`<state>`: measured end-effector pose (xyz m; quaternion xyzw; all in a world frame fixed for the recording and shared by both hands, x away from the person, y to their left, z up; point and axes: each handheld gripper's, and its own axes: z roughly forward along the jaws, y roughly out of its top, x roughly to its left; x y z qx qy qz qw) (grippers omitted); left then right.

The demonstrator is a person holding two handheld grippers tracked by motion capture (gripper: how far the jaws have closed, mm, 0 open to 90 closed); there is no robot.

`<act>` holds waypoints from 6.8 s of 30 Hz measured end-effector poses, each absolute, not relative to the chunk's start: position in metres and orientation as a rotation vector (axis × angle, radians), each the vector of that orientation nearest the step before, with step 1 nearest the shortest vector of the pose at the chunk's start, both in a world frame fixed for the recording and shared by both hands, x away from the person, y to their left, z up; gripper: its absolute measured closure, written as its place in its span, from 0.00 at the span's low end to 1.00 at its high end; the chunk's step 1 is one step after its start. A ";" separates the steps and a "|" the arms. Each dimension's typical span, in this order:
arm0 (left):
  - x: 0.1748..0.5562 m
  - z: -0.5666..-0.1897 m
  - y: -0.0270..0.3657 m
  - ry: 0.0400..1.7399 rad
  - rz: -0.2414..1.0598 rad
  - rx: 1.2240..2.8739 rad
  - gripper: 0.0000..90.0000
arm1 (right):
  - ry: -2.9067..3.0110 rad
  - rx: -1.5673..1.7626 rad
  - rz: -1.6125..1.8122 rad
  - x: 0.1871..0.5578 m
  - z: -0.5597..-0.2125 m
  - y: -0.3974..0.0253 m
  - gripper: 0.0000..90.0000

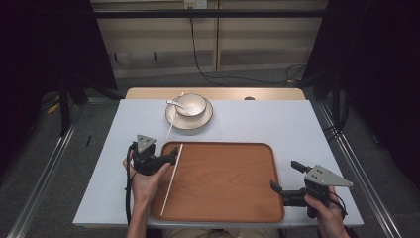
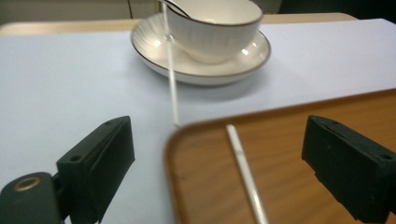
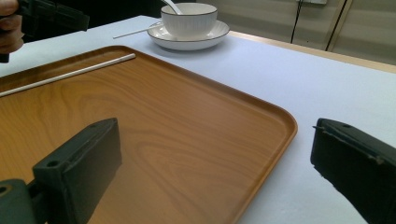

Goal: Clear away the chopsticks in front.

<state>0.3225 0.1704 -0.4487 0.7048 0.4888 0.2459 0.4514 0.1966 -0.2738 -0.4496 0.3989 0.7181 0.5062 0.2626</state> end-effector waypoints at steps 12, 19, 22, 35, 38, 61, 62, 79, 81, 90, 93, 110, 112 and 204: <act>0.363 -0.444 0.182 1.151 0.632 1.689 0.14 | 1.943 1.079 1.368 0.197 -0.450 -0.274 0.02; 0.391 -0.442 0.177 1.070 0.718 1.729 0.15 | 1.946 1.081 1.370 0.198 -0.450 -0.273 0.02; 0.403 -0.445 0.176 1.051 0.724 1.811 0.17 | 1.950 1.080 1.372 0.198 -0.450 -0.274 0.02; 0.435 -0.452 0.177 1.140 0.631 1.820 0.28 | 1.949 1.086 1.366 0.199 -0.451 -0.274 0.02; 0.446 -0.451 0.174 1.111 0.623 1.844 0.39 | 1.954 1.084 1.369 0.199 -0.451 -0.274 0.02; 0.472 -0.468 0.148 1.151 0.631 1.980 0.74 | 1.943 1.096 1.373 0.198 -0.451 -0.277 0.02; 0.472 -0.469 0.147 1.146 0.622 1.973 0.78 | 1.944 1.096 1.373 0.198 -0.451 -0.277 0.02; 0.493 -0.470 0.146 1.219 0.602 2.033 0.89 | 1.944 1.093 1.374 0.198 -0.452 -0.278 0.02; 0.493 -0.469 0.146 1.218 0.595 2.037 0.91 | 1.941 1.097 1.373 0.198 -0.452 -0.278 0.02; 0.491 -0.467 0.145 1.219 0.574 2.055 0.95 | 1.945 1.095 1.375 0.198 -0.452 -0.277 0.02; 0.491 -0.467 0.146 1.224 0.564 2.048 0.95 | 1.943 1.097 1.375 0.198 -0.452 -0.277 0.02; 0.484 -0.466 0.150 1.245 0.564 2.006 0.95 | 1.940 1.092 1.375 0.198 -0.451 -0.278 0.02; 0.482 -0.465 0.150 1.256 0.569 1.982 0.95 | 1.939 1.092 1.375 0.198 -0.451 -0.278 0.02; 0.293 -0.449 0.137 1.267 0.470 1.834 0.95 | 1.921 1.069 1.387 0.195 -0.449 -0.277 0.02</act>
